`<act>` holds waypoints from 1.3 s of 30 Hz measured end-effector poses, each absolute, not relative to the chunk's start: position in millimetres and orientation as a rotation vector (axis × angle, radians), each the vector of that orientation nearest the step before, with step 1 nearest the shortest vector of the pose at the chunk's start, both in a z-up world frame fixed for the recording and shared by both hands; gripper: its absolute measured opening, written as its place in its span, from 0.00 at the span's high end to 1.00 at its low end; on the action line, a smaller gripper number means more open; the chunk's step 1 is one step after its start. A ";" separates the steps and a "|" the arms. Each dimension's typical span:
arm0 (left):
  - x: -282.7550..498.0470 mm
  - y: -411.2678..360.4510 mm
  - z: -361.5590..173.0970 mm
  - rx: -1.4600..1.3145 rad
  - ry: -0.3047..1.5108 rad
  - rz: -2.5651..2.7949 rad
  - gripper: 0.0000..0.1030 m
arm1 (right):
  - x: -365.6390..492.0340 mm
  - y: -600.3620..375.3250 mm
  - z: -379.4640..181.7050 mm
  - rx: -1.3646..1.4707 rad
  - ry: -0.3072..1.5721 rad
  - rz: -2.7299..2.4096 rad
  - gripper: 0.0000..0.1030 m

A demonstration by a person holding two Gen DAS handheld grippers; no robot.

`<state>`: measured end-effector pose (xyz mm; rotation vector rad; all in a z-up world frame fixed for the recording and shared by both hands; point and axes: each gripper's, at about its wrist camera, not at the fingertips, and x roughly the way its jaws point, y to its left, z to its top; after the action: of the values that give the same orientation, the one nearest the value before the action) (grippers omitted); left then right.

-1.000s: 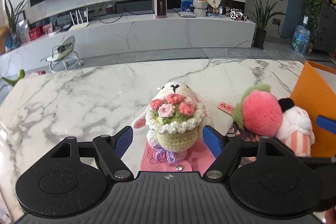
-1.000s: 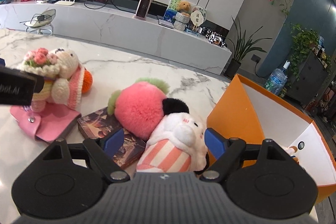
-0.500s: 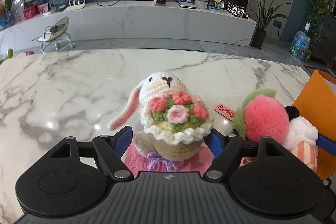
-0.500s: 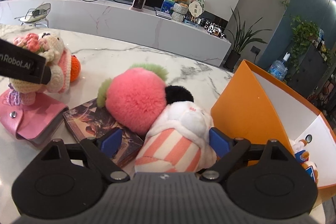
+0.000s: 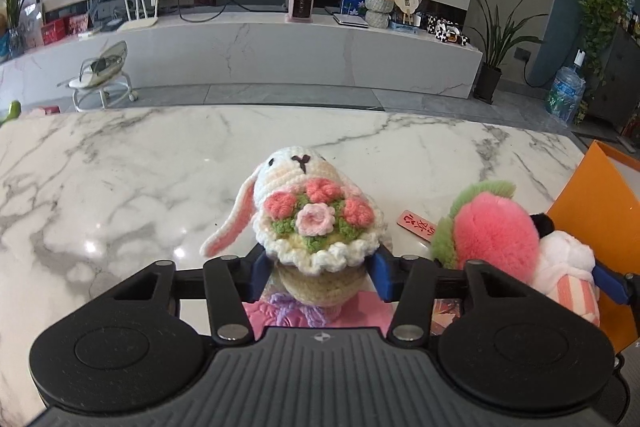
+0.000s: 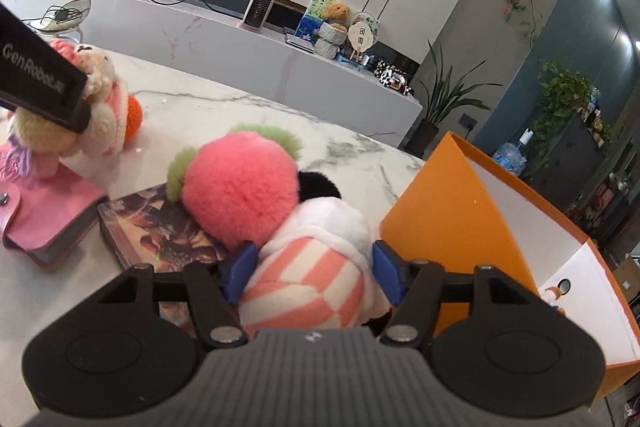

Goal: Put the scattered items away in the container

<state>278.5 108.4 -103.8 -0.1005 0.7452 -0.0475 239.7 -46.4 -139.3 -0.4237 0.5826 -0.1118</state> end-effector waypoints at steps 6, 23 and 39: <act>263.8 108.2 -95.5 -0.075 0.732 -0.033 0.49 | 227.9 -48.4 -132.3 -0.415 0.581 -0.083 0.42; 179.0 100.4 -39.2 -0.028 0.661 0.000 0.50 | 157.2 -39.7 -75.6 -0.384 0.479 0.034 0.42; 109.6 65.5 17.6 0.013 0.524 -0.040 0.50 | 80.5 -61.9 -15.4 -0.329 0.307 0.029 0.42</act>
<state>109.6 65.5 17.6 0.0132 0.5242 -0.0401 80.5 -61.9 -15.4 -0.3294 0.3074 0.0286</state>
